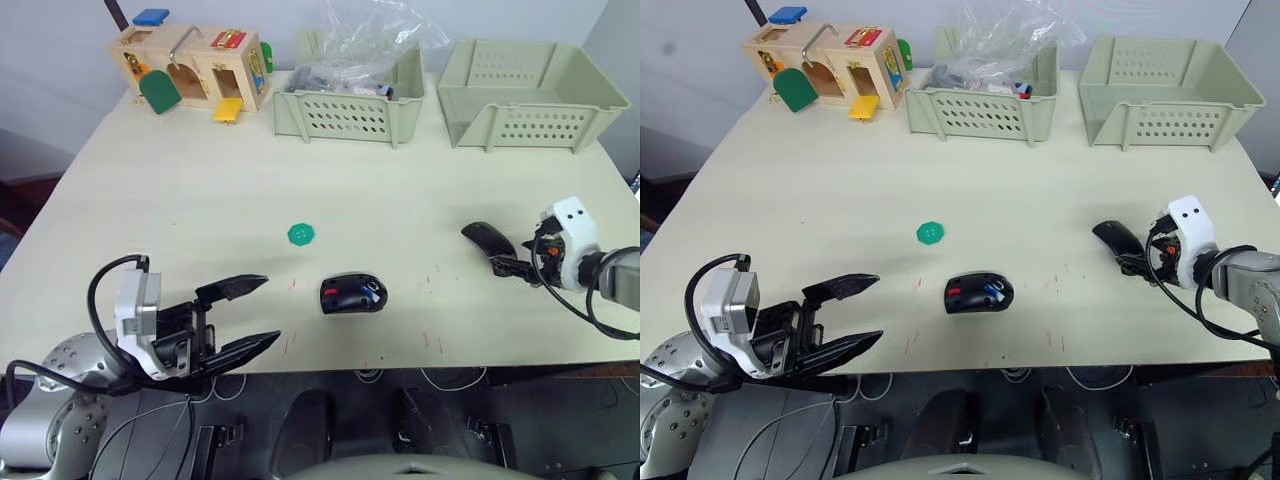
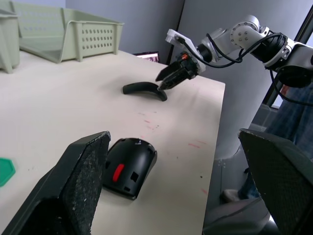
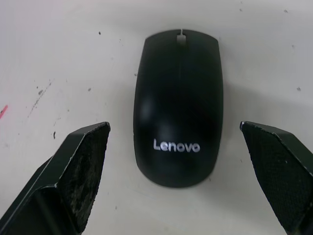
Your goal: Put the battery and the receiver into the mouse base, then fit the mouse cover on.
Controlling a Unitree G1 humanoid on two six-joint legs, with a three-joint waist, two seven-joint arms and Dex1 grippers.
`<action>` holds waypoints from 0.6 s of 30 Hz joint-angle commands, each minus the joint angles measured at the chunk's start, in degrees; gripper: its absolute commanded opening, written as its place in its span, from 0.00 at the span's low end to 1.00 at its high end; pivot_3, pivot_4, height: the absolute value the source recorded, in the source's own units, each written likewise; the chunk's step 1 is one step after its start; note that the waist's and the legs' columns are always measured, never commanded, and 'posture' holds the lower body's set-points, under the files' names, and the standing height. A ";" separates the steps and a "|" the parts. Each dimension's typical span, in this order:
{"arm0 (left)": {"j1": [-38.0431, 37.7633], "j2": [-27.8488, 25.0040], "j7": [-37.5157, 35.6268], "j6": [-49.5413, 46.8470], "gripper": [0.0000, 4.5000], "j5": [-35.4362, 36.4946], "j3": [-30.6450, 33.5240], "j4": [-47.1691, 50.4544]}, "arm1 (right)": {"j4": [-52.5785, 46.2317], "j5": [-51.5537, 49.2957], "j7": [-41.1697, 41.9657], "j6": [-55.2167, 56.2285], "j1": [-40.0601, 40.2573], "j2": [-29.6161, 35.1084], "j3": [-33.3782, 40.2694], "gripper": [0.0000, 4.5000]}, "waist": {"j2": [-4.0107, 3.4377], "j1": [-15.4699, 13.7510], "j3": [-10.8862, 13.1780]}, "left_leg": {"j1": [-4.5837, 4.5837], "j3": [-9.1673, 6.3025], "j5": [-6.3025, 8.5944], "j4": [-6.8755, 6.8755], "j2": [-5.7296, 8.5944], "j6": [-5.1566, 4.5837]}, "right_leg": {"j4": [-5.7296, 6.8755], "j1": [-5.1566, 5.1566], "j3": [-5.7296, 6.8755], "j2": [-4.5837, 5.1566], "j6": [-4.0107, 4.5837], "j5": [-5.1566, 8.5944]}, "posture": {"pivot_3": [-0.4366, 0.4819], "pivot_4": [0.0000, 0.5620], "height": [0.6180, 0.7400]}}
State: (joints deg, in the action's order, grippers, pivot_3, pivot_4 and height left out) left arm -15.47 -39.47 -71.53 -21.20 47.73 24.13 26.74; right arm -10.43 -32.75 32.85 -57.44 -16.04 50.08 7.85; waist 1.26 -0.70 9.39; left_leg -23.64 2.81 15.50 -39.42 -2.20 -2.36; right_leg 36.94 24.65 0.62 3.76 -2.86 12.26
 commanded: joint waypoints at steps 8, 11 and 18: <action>-1.15 -0.18 -0.31 1.42 0.99 1.01 0.52 1.54 | -0.36 1.18 1.73 1.19 -0.06 -0.61 1.58 1.00 | 0.00 0.04 -0.01 | 0.01 -0.01 0.00 0.00 -0.01 0.00 | 0.00 0.00 0.01 -0.01 0.01 0.00 | 0.48 0.27 1.00; -0.97 -0.41 -0.73 1.56 0.99 0.99 0.56 1.15 | 1.03 1.74 2.21 1.14 -0.99 -0.78 0.88 1.00 | 0.00 0.02 -0.01 | 0.00 0.00 0.00 0.00 -0.01 0.00 | 0.00 0.00 0.01 -0.01 0.01 0.00 | 0.48 0.27 1.00; -0.29 -0.35 -1.17 1.88 0.99 0.38 0.06 0.46 | 3.20 3.49 3.48 2.15 -2.13 -1.24 -0.26 1.00 | 0.00 -0.02 -0.01 | -0.01 0.02 0.00 0.00 -0.01 0.00 | -0.02 0.00 0.02 -0.01 0.02 0.01 | 0.48 0.27 1.00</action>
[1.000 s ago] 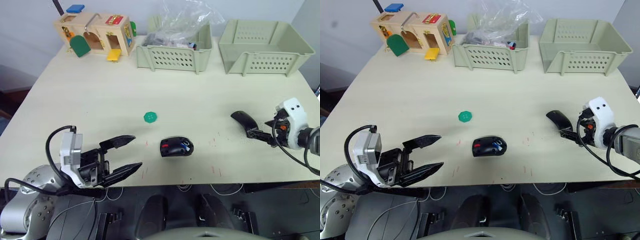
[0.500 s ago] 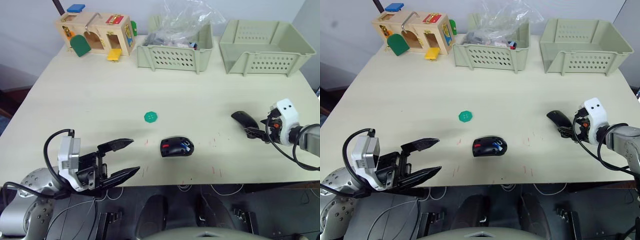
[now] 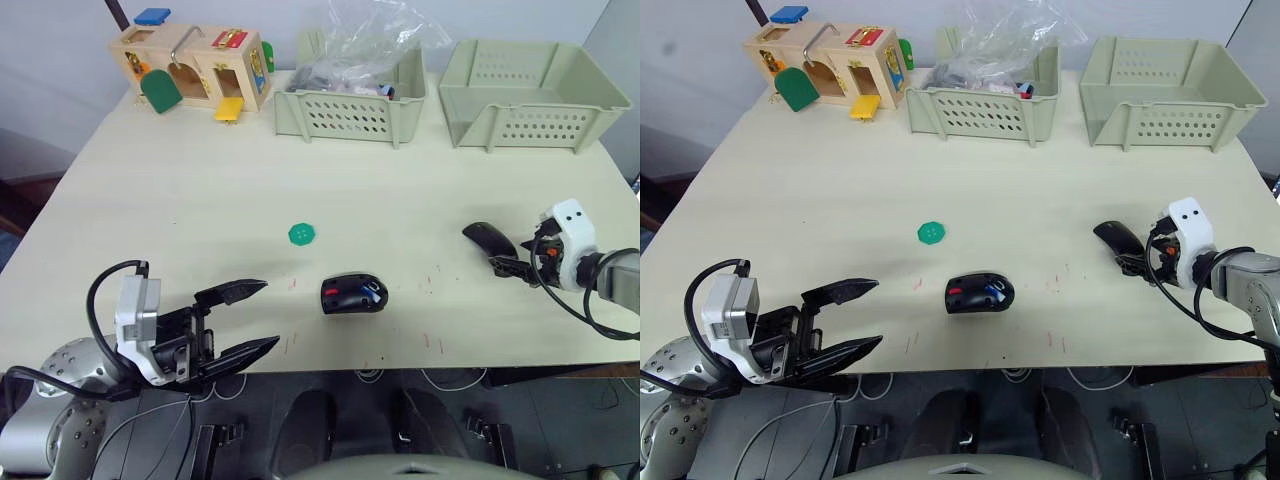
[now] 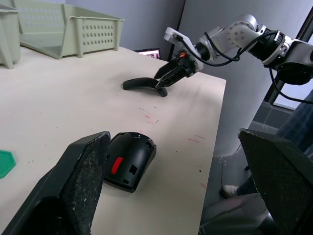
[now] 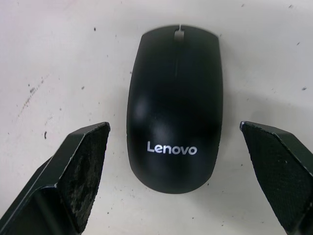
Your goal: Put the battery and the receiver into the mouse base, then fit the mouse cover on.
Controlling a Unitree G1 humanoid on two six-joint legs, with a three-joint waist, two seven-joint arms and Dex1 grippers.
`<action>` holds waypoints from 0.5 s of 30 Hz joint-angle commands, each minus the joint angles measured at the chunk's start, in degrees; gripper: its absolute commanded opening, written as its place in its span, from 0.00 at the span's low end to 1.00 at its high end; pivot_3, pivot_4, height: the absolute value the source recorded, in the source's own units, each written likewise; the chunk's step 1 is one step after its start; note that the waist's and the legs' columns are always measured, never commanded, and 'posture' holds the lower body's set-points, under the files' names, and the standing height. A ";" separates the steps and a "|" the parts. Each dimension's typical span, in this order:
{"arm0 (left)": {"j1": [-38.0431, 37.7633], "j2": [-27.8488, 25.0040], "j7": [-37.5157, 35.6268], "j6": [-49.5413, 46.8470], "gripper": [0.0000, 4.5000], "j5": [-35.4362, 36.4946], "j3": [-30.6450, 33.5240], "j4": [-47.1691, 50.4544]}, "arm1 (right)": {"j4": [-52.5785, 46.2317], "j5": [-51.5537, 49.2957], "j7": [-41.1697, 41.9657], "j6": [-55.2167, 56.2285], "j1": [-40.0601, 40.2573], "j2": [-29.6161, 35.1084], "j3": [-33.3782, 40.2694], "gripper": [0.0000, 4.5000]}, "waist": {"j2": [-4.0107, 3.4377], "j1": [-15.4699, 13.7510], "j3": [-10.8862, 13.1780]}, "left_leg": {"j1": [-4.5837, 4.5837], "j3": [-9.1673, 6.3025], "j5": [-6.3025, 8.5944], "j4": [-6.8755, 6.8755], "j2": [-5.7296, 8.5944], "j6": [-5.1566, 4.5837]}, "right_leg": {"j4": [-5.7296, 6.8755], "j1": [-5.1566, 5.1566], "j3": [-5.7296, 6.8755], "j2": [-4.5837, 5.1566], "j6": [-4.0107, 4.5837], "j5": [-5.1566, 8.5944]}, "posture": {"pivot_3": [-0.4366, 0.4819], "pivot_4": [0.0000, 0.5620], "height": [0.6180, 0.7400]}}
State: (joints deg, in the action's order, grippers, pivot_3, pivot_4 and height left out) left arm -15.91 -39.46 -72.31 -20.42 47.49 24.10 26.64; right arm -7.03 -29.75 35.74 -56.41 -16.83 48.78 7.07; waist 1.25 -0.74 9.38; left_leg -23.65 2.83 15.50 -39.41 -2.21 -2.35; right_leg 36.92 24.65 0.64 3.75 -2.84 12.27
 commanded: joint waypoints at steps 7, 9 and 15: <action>-0.18 -0.27 -0.62 1.49 0.99 0.25 0.26 0.40 | 1.61 1.87 1.91 2.43 -1.81 -0.34 -0.03 1.00 | 0.00 0.05 0.00 | 0.01 -0.01 0.00 0.00 0.00 0.00 | -0.04 0.00 -0.02 0.01 -0.01 0.00 | 0.48 0.27 1.00; -0.33 -0.26 -0.63 1.63 0.99 0.22 0.25 0.41 | 2.00 2.22 2.43 2.65 -1.95 -0.40 -0.21 1.00 | 0.00 0.05 0.00 | 0.01 0.00 0.00 0.00 0.00 0.00 | -0.03 0.00 -0.02 0.01 0.00 0.00 | 0.48 0.27 1.00; -0.72 -0.37 -0.81 2.13 0.99 0.14 0.35 0.12 | 2.76 3.17 3.31 3.32 -2.08 -0.58 -0.32 1.00 | 0.00 0.03 0.00 | 0.00 0.01 0.00 0.00 0.00 0.00 | -0.04 0.00 -0.01 0.00 -0.01 0.00 | 0.48 0.27 1.00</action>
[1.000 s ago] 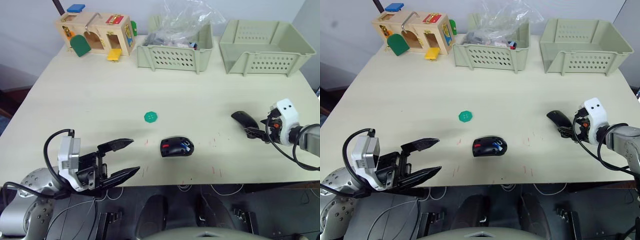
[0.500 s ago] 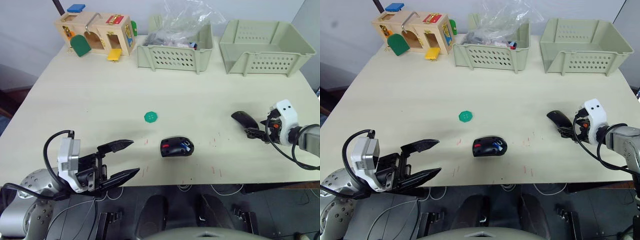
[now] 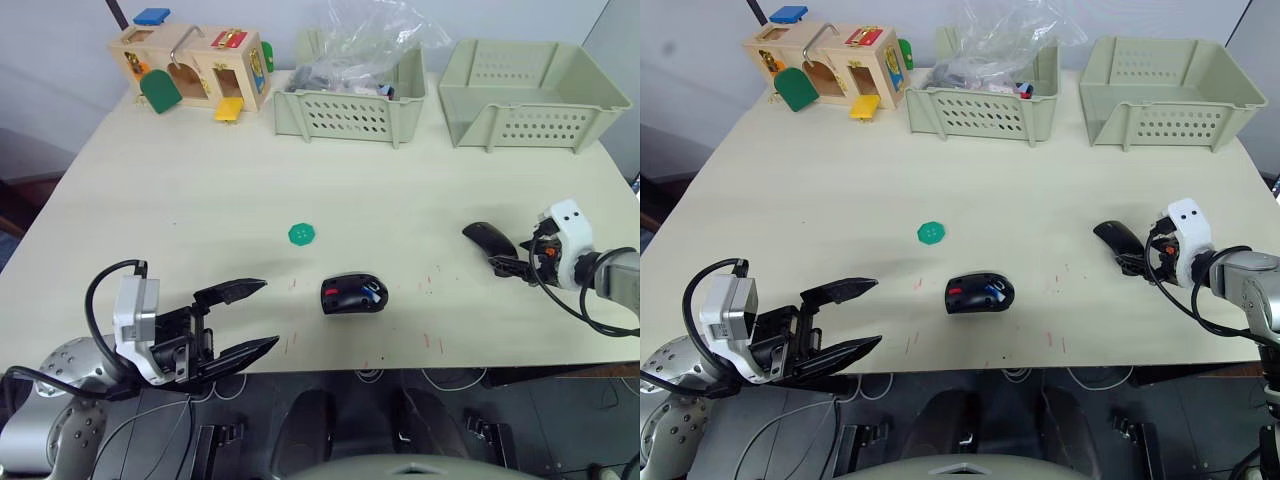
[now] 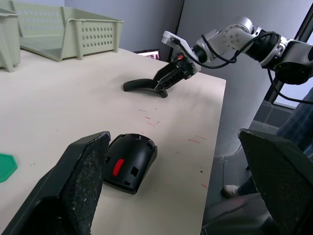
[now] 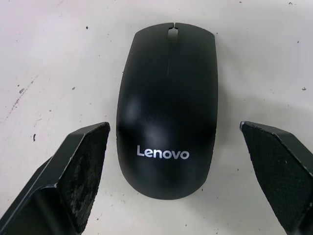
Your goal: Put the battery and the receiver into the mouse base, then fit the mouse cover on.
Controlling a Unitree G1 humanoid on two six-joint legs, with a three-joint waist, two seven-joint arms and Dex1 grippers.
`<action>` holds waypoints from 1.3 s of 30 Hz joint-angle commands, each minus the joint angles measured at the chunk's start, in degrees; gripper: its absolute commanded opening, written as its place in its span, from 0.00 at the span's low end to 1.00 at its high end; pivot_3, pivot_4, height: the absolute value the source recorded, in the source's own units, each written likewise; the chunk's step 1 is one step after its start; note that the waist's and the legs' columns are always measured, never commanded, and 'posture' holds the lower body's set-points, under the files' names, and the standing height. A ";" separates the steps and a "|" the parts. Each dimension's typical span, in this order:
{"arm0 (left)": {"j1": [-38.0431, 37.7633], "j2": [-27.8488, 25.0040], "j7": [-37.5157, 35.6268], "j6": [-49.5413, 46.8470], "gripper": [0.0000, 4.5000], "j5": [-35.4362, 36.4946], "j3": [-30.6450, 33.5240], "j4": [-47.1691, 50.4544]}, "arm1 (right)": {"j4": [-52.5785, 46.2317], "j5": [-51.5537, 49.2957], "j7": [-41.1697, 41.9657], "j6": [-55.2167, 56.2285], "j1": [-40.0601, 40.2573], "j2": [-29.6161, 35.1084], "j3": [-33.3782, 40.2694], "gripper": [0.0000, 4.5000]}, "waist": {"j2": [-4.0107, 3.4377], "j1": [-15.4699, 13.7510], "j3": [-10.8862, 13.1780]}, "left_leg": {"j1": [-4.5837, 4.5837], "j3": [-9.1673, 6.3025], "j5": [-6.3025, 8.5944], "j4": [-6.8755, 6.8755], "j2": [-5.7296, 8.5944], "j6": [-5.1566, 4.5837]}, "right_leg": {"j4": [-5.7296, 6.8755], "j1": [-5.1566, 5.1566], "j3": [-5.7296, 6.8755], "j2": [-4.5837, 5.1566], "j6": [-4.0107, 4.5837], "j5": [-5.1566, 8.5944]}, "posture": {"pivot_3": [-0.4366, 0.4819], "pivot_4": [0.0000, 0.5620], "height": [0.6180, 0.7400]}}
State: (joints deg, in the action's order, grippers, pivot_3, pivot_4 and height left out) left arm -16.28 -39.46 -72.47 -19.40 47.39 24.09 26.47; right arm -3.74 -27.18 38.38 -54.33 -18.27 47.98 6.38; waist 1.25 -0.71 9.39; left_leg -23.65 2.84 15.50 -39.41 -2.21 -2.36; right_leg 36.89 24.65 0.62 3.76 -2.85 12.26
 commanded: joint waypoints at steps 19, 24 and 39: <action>-0.62 -0.60 -0.91 1.67 1.00 0.12 0.10 -0.33 | -0.40 1.95 1.33 1.61 0.13 -0.19 0.78 0.72 | -0.03 -0.13 0.01 | -0.02 0.00 0.00 0.00 0.00 0.00 | 0.00 0.00 0.07 0.00 0.01 0.01 | 0.48 0.27 1.00; -0.59 -0.54 -0.86 1.71 1.00 0.10 -0.04 -0.38 | -1.14 1.74 1.43 1.37 0.47 -0.10 1.04 0.72 | -0.06 -0.17 -0.01 | -0.03 -0.01 0.00 0.01 0.00 0.00 | 0.00 0.00 0.12 0.00 0.02 0.01 | 0.48 0.27 1.00; -0.25 -0.63 -1.26 1.77 1.00 -0.22 -0.53 -0.80 | -4.18 1.37 2.05 1.00 1.37 1.01 1.44 0.72 | -0.30 -0.29 -0.05 | -0.05 -0.05 0.00 0.02 0.00 0.00 | 0.02 -0.01 0.20 -0.01 0.03 0.01 | 0.48 0.27 1.00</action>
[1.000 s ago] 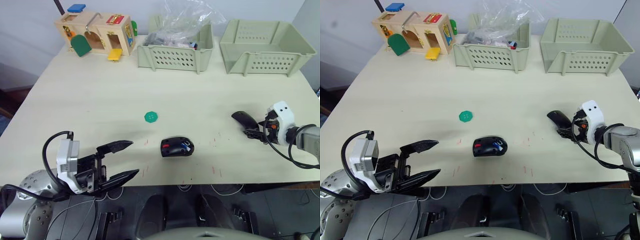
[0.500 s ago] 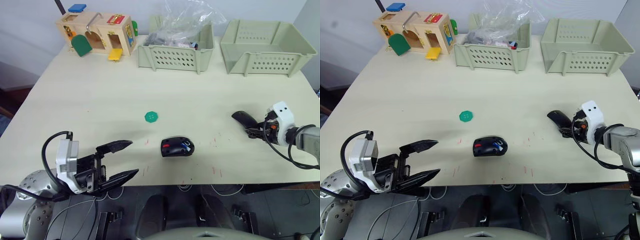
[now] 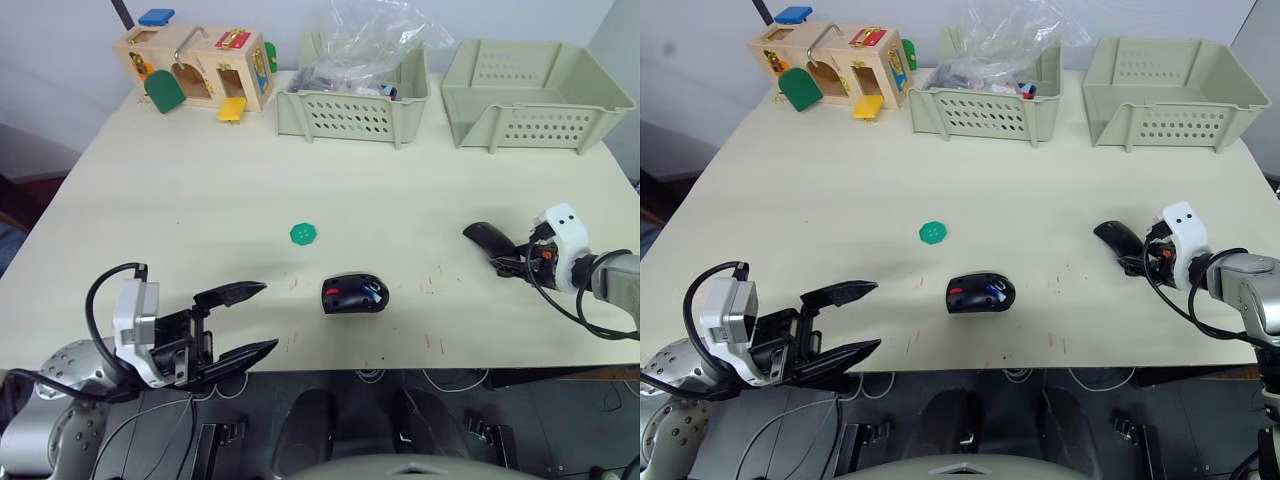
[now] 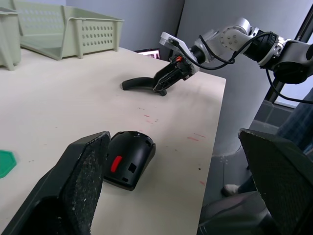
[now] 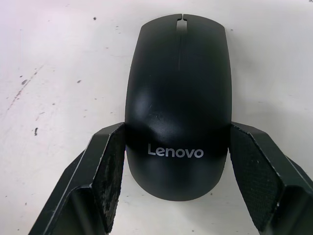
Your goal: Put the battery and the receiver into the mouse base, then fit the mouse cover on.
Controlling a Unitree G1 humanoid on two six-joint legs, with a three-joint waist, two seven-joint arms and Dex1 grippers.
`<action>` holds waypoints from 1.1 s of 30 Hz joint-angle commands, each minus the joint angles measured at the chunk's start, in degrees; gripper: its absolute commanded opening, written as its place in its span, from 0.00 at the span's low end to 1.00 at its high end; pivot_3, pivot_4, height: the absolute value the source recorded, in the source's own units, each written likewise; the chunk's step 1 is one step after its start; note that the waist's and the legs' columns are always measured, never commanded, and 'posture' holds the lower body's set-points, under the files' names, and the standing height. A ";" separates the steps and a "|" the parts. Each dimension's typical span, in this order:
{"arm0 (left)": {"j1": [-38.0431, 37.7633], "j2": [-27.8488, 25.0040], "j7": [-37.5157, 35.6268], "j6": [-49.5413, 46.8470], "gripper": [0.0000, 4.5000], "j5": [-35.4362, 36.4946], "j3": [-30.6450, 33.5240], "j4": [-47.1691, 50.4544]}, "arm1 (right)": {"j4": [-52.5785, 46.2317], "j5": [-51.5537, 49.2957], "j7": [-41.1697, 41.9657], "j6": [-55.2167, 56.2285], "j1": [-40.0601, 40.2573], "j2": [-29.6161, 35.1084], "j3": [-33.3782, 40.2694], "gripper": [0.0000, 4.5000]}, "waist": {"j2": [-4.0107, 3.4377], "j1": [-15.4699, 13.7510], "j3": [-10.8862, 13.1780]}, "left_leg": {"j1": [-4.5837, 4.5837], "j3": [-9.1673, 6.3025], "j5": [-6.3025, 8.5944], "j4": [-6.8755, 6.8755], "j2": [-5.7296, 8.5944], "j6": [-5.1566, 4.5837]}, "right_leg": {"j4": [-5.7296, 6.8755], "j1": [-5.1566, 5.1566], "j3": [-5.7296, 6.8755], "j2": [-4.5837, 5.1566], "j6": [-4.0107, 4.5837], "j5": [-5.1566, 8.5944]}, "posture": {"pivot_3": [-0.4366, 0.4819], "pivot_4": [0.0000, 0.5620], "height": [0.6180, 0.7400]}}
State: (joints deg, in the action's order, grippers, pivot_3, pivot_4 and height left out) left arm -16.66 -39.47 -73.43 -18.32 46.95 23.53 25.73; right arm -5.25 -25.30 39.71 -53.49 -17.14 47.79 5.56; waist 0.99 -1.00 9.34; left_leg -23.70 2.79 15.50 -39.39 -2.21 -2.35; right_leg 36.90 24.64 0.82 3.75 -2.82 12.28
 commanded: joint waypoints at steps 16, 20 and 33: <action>2.16 -3.34 -2.79 0.65 1.00 0.07 1.12 -3.99 | -27.92 -12.65 10.38 -10.58 -9.29 13.33 -0.95 0.72 | -0.55 -0.24 0.14 | -0.02 -0.09 0.00 0.03 -0.03 0.00 | 0.01 0.02 0.10 -0.02 0.20 0.13 | 0.48 0.27 1.00; 3.38 -4.26 -3.56 0.96 1.00 -0.35 1.44 -5.85 | -30.60 -17.34 10.51 -21.04 -26.73 10.70 -10.40 0.72 | -0.63 0.22 0.18 | -0.02 -0.10 0.00 0.02 -0.06 0.01 | 0.02 0.06 0.12 -0.01 0.24 0.15 | 0.48 0.27 1.00; 4.79 -7.00 -5.03 -0.02 1.00 -1.32 1.46 -8.12 | -25.04 -10.55 18.90 -17.00 -47.15 2.48 -36.70 0.72 | -0.61 -0.04 0.17 | -0.13 -0.19 -0.01 0.12 -0.05 0.02 | 0.03 0.12 0.27 0.02 0.40 0.19 | 0.48 0.27 1.00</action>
State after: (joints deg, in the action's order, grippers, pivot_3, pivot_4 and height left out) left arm -12.04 -45.39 -77.60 -18.37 45.80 24.11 17.32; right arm -30.47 -38.64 56.74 -73.41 -62.48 50.97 -28.08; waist 0.37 -1.03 9.50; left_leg -23.81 2.60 15.49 -39.27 -2.27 -2.33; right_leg 36.95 24.77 1.10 3.77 -2.42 12.47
